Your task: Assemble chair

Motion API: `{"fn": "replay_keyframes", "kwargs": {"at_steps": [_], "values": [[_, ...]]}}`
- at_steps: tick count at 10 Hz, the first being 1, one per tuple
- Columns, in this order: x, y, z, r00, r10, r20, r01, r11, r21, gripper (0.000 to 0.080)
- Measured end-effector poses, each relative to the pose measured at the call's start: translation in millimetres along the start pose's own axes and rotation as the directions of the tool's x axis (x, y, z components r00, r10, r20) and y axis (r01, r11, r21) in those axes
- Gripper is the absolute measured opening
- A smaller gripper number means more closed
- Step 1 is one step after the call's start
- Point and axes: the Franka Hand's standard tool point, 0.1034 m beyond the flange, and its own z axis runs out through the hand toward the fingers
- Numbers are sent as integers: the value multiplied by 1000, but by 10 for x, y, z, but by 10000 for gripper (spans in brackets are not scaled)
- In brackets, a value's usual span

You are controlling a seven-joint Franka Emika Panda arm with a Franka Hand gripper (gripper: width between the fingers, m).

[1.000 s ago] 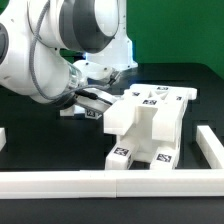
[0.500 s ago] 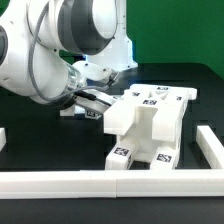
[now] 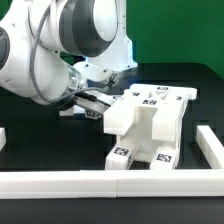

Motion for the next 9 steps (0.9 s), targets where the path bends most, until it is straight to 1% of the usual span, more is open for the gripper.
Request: {"fn": "replay_keyframes", "kwargs": {"at_steps": [1,2,3,4,5,6,7,8,9], "values": [[-1,1,-3,1000,0,0,0,1000,1,281],[-6,0,-44,1000,-3,-7,3,1000,4,281],[-51,-26,-173,999,-13,-31,14,1000,15,281],[-149,-40,-331,999,-23,-31,24,999,26,281],[-232,-76,-513,997,-44,-55,45,999,23,281],[-372,-191,-792,979,-94,-179,94,996,-11,281],[-572,-330,-971,946,-147,-288,139,989,-48,281],[-603,-416,-972,922,-158,-353,146,987,-61,281],[-518,-408,-894,903,-129,-410,121,992,-46,281]]}}
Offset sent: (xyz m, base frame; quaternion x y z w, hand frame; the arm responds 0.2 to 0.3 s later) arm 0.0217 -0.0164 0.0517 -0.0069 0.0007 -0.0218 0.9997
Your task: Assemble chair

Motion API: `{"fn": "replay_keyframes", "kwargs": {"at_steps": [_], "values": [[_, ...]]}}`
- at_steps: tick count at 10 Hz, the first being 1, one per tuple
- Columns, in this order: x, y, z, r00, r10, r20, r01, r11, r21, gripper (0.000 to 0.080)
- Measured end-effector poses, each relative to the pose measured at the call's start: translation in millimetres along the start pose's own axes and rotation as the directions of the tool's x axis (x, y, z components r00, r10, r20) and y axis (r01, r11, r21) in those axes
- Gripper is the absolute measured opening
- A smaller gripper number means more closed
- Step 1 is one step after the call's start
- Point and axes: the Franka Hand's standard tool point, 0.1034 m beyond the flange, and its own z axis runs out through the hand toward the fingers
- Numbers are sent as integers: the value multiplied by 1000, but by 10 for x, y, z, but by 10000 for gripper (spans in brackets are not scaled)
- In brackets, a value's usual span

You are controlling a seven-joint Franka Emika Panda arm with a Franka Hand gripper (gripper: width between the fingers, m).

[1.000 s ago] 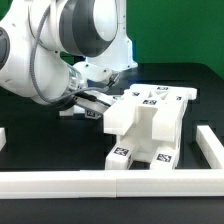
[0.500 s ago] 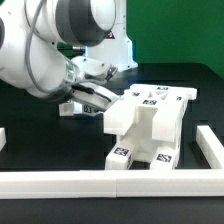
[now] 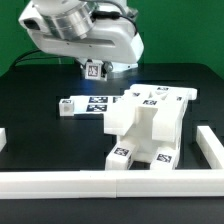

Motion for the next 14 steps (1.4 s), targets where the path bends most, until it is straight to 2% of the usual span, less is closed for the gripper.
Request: {"fn": "replay_keyframes", "kwargs": {"at_steps": [2,3,4,5,6,7,8,10,11,13,14], "values": [[45,-83,-32,989,-22,-143,25,1000,19,281],[3,-135,-52,980,-29,-195,32,999,11,281],[-64,-332,-249,965,-53,-259,49,999,-24,282],[-157,-601,-482,932,-88,-351,81,996,-34,282],[-297,-788,-633,913,-104,-395,96,995,-39,282],[-331,-903,-740,861,-129,-491,121,992,-49,282],[-347,-923,-693,824,-126,-552,132,991,-30,282],[-326,-968,-665,772,-114,-626,132,991,-18,282],[-223,-1128,-730,698,-131,-704,160,987,-26,282],[-34,-1253,-746,604,-184,-775,224,973,-56,282],[-100,-1321,-679,587,-192,-786,247,968,-51,282]]}}
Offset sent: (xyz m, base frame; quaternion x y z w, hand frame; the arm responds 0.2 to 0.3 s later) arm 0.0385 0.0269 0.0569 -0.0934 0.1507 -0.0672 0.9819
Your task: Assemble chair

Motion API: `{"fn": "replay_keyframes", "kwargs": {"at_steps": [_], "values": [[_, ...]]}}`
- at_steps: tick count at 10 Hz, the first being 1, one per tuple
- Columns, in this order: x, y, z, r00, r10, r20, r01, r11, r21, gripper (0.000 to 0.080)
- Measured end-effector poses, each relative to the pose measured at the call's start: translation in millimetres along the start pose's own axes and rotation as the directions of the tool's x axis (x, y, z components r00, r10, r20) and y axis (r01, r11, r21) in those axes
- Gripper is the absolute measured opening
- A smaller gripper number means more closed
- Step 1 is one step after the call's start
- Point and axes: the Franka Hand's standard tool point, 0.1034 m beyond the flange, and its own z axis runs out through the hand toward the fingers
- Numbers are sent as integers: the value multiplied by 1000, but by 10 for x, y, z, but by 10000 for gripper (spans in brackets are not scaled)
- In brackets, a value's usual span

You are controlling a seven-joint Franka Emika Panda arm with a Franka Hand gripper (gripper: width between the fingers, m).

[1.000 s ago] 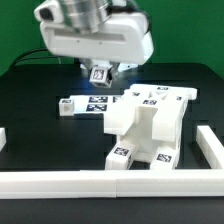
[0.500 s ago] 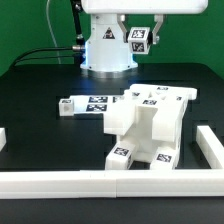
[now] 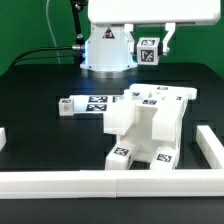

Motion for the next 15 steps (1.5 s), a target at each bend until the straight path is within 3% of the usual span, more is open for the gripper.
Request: {"fn": "replay_keyframes", "kwargs": {"at_steps": [3,5,7,10,12,13,15], "values": [[-25,-23,35,1000,10,17,-10,1000,14,282],[128,-219,289,1000,3,-17,-2,1000,14,282],[209,-272,287,997,-72,-36,73,997,18,282],[200,-269,302,998,-63,-29,64,998,24,282],[187,-297,401,996,-61,-62,63,997,35,282],[84,-410,455,996,-59,-65,62,997,44,282],[43,-419,474,994,-74,-75,78,996,47,282]]}}
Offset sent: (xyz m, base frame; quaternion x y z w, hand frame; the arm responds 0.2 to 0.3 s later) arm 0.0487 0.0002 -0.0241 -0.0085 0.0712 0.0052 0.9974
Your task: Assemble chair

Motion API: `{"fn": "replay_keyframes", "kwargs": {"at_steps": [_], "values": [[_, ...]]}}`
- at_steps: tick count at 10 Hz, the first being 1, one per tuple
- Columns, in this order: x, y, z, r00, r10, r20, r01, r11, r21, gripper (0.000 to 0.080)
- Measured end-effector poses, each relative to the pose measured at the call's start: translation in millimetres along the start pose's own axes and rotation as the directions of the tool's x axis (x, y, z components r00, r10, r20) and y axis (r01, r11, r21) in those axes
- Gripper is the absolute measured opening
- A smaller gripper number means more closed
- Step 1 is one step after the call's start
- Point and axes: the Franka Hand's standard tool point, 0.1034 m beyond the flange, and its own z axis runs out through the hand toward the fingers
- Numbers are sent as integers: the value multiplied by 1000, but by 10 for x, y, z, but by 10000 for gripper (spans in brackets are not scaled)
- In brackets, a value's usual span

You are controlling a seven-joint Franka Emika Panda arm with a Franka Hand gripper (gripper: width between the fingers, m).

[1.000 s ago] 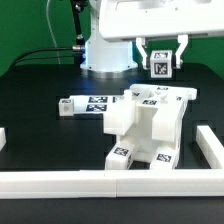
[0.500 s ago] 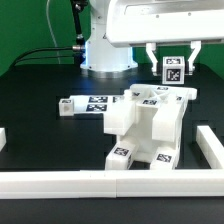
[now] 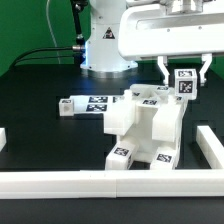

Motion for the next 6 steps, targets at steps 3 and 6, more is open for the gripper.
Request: {"fn": "replay_keyframes", "kwargs": {"at_steps": [3,6], "values": [[29,62,3,1000,-28,-9,28,1000,-2,282],[62,164,34,998,-61,-10,61,998,-13,282]]}}
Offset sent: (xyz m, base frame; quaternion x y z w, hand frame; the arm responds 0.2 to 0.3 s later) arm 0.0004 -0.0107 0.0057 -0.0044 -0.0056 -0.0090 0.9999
